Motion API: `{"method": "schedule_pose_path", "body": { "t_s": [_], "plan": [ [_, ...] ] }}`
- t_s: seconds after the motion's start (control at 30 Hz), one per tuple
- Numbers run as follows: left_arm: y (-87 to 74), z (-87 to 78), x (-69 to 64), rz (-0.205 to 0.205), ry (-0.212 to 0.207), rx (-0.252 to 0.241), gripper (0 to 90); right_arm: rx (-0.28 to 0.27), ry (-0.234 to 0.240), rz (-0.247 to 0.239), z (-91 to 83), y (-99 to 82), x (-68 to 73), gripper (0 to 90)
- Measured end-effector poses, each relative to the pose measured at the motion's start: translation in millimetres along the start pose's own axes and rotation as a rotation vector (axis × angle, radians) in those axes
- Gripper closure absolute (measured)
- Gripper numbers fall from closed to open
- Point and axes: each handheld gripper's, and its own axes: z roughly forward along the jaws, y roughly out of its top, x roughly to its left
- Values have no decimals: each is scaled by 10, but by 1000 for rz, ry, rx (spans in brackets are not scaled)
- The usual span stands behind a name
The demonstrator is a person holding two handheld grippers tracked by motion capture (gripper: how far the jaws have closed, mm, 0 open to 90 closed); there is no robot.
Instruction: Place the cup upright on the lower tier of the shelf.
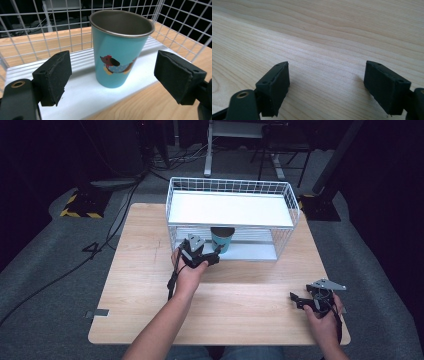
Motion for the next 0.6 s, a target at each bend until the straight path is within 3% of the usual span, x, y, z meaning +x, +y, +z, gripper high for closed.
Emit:
{"method": "schedule_pose_path", "body": {
  "t_s": [0.6],
  "plan": [
    [-2,-645,-48,67,-49,31,172,0,1,-1,1,1,0,211]
  ]
}}
